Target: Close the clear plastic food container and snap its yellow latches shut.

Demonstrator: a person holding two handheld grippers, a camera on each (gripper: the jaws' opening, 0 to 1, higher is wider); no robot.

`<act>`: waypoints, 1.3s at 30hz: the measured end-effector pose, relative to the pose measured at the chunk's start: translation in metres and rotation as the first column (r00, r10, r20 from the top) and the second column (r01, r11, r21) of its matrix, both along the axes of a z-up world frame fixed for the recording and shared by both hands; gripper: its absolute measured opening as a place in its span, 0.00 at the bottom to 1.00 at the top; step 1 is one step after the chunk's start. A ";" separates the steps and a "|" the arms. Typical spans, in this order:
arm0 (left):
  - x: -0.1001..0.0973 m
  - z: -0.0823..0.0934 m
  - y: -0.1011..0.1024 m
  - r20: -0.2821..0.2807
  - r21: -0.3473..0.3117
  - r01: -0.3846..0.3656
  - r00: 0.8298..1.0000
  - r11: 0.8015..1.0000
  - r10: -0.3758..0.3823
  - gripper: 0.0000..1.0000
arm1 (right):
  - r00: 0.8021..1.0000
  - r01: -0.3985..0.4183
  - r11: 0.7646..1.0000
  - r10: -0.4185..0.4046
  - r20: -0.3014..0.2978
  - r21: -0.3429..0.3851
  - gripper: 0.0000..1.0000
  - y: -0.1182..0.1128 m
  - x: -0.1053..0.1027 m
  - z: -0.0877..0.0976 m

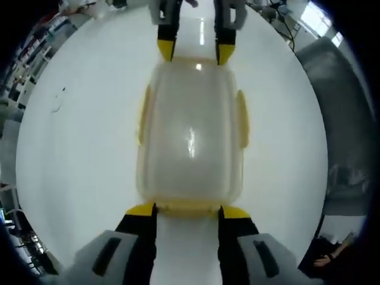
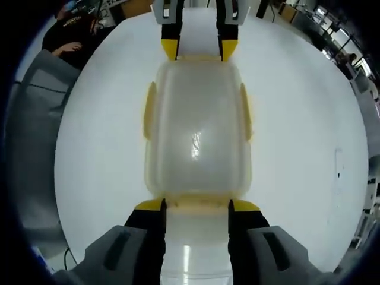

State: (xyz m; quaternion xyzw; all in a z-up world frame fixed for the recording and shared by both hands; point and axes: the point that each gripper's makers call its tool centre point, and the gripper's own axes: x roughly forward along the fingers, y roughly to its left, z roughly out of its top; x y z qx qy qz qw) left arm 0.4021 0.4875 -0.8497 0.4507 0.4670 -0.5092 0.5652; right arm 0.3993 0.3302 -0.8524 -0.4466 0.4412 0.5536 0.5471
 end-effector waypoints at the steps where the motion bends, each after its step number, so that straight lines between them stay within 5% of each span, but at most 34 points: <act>1: 0.000 0.000 0.000 -0.001 0.006 0.004 1.000 1.000 -0.004 0.35 | 1.000 0.002 1.000 -0.002 0.001 0.003 0.37 0.000 0.000 0.000; 8: 0.000 0.001 0.000 -0.001 -0.004 -0.009 1.000 1.000 0.009 0.34 | 0.999 0.035 0.997 -0.036 0.012 0.062 0.38 -0.002 -0.005 0.002; 12: -0.006 0.003 0.001 0.010 -0.022 -0.021 1.000 1.000 0.022 0.34 | 0.996 0.004 0.997 -0.011 0.091 0.074 0.37 -0.003 -0.009 0.006; 17: -0.017 0.011 -0.002 0.014 -0.037 -0.048 0.999 0.998 0.048 0.34 | 0.997 -0.016 0.998 0.011 0.074 0.067 0.37 -0.007 -0.013 0.010; 27: -0.018 0.064 -0.005 0.062 -0.091 -0.093 0.993 0.991 0.099 0.34 | 0.995 -0.041 0.986 0.026 0.096 0.160 0.37 -0.011 -0.012 0.069; 39: -0.023 0.117 -0.051 0.112 -0.178 -0.123 0.983 0.976 0.144 0.34 | 0.986 -0.050 0.987 0.024 0.168 0.154 0.37 -0.058 -0.017 0.114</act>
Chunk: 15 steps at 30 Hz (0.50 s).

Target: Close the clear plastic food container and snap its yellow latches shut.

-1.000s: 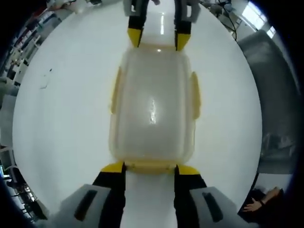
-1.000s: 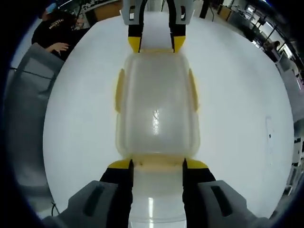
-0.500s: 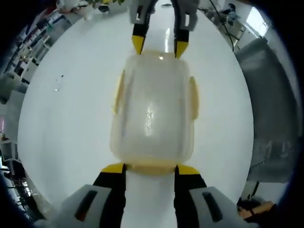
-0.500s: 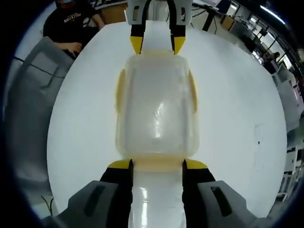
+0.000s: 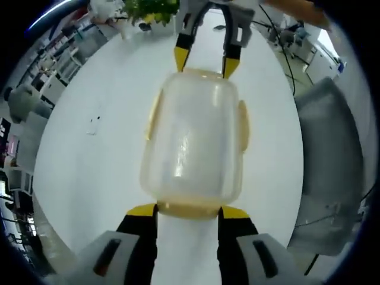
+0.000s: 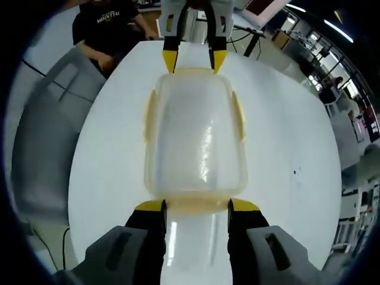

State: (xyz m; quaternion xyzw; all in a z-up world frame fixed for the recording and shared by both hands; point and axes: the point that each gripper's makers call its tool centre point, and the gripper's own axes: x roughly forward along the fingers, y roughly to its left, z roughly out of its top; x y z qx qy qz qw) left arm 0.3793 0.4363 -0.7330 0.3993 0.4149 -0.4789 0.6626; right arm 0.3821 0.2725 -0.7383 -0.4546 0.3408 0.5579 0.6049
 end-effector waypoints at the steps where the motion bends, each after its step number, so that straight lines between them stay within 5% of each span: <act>1: 0.001 0.003 -0.005 0.009 -0.008 0.005 1.000 1.000 -0.005 0.34 | 1.000 0.004 1.000 -0.004 0.011 -0.004 0.37 -0.005 0.001 0.002; 15: 0.011 0.007 -0.089 0.043 -0.054 0.078 0.996 0.996 -0.075 0.33 | 0.996 0.081 0.996 -0.080 0.025 -0.035 0.37 -0.086 0.003 0.006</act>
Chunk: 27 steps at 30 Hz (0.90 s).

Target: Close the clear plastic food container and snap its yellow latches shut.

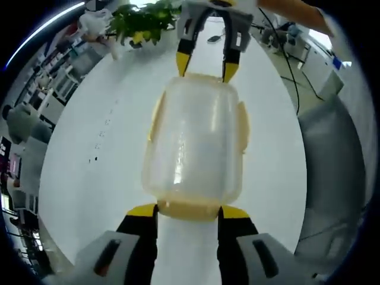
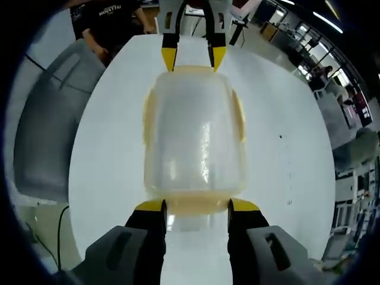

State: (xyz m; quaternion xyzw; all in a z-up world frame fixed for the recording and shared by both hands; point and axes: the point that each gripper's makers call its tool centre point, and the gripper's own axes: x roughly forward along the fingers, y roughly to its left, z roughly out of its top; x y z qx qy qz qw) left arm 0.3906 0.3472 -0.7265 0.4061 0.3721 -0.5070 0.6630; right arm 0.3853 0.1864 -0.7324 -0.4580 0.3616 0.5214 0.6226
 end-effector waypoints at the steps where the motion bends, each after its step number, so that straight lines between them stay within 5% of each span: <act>1: 0.001 0.000 -0.007 -0.004 -0.005 0.001 1.000 1.000 -0.001 0.33 | 1.000 0.006 1.000 -0.006 -0.003 -0.001 0.37 -0.007 0.001 -0.001; 16: 0.009 -0.027 -0.077 -0.031 -0.011 0.042 0.999 0.999 -0.042 0.33 | 0.998 0.034 0.997 -0.037 -0.043 -0.063 0.37 -0.075 0.006 -0.024; 27: 0.009 -0.048 -0.088 -0.089 0.030 0.047 0.995 0.998 -0.044 0.33 | 0.993 0.029 0.997 -0.036 -0.114 -0.070 0.37 -0.089 0.000 -0.049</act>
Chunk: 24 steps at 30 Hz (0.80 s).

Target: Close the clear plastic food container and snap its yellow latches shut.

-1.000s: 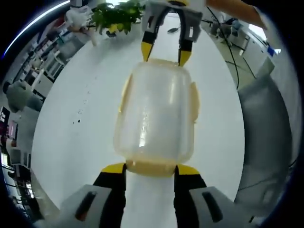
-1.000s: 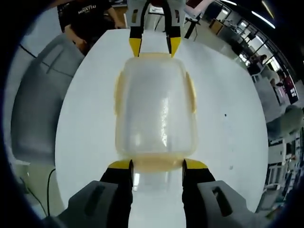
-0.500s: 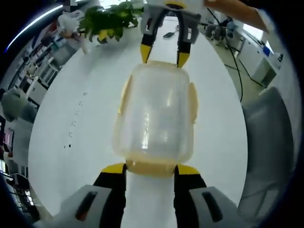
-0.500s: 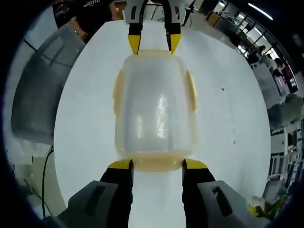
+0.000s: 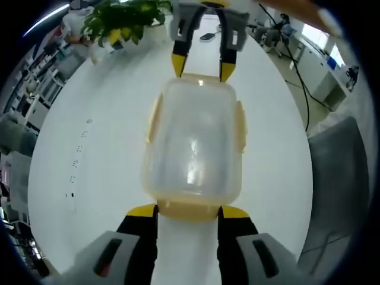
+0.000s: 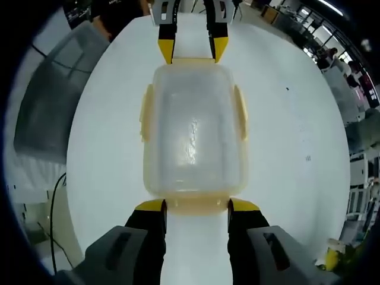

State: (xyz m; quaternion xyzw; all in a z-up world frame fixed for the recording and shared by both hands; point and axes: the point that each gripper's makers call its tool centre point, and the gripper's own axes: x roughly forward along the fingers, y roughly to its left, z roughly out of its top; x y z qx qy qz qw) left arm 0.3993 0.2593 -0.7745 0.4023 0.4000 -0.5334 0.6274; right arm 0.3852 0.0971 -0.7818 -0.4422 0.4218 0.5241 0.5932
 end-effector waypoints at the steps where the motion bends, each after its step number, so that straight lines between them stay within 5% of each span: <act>1: 0.000 0.000 0.000 -0.005 0.001 0.000 1.000 1.000 0.000 0.33 | 1.000 -0.001 1.000 0.001 -0.003 0.002 0.37 0.000 -0.001 -0.001; 24: -0.006 -0.013 0.006 -0.045 0.050 0.005 0.999 0.999 -0.003 0.34 | 0.999 -0.006 1.000 0.006 -0.033 0.002 0.38 0.003 0.001 -0.009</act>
